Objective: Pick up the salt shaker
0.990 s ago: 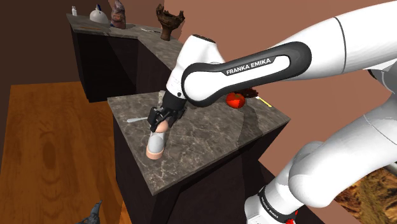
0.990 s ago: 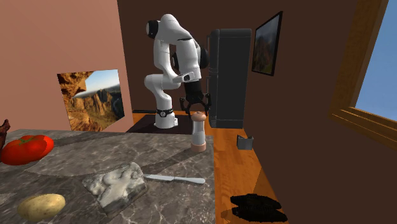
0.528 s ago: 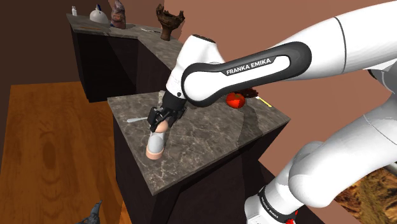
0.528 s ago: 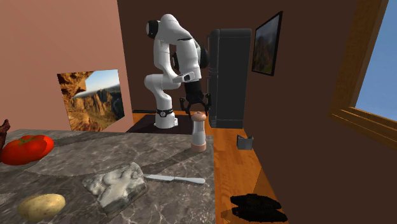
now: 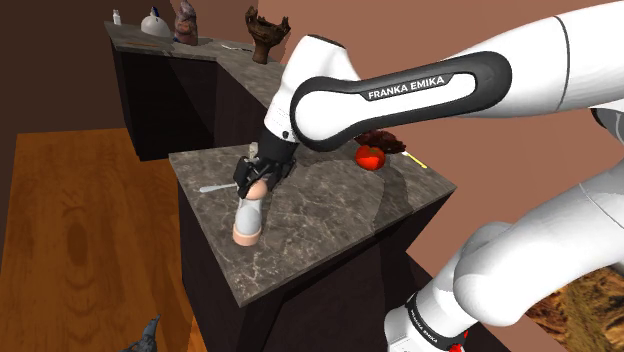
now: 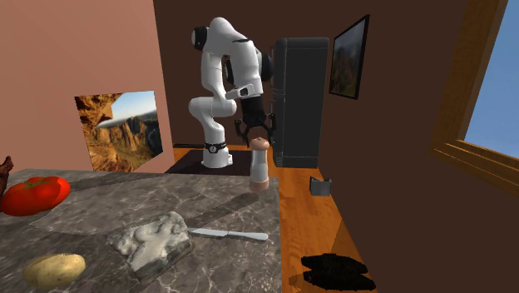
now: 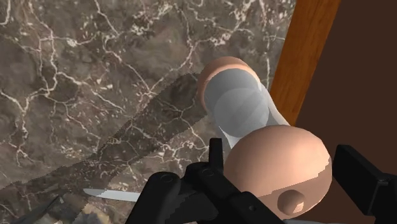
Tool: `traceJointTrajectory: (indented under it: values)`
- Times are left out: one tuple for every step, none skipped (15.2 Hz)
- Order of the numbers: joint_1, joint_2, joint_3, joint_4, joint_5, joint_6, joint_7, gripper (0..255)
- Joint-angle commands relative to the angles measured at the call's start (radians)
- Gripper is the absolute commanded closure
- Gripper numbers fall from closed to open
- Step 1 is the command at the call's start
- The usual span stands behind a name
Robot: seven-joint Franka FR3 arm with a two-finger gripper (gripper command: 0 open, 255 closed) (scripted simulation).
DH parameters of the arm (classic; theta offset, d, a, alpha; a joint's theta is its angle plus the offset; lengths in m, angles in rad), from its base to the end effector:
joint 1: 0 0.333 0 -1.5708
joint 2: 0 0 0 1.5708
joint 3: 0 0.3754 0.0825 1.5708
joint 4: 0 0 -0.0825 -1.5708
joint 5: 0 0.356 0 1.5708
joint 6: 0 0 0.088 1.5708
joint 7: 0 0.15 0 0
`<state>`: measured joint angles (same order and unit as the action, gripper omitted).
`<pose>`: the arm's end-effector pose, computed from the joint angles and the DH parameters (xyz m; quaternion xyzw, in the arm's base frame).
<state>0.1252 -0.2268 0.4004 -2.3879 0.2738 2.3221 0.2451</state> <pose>0.3812 0.2433 0.4458 -0.9939 -0.0523 -0.0461 0.0860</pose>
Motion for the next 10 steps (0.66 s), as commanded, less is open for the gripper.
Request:
traceJointTrajectory:
  values:
    - [-0.001, -0.013, -0.005, 0.017, 0.000, -0.030, 0.000, 255]
    - [-0.001, -0.020, -0.006, 0.025, -0.001, -0.045, 0.001, 255]
    - [-0.002, -0.026, -0.008, 0.033, -0.001, -0.059, 0.002, 255]
    - [-0.002, -0.032, -0.010, 0.042, -0.001, -0.073, 0.003, 255]
    - [-0.002, -0.038, -0.011, 0.050, -0.002, -0.088, 0.004, 255]
    - [-0.003, -0.043, -0.013, 0.059, -0.002, -0.102, 0.005, 255]
    - [-0.003, -0.049, -0.015, 0.068, -0.003, -0.116, 0.006, 255]
    - [-0.004, -0.054, -0.017, 0.078, -0.004, -0.130, 0.007, 255]
    - [-0.004, -0.054, -0.017, 0.079, -0.004, -0.132, 0.008, 255]
    - [-0.004, -0.054, -0.017, 0.079, -0.004, -0.132, 0.008, 255]
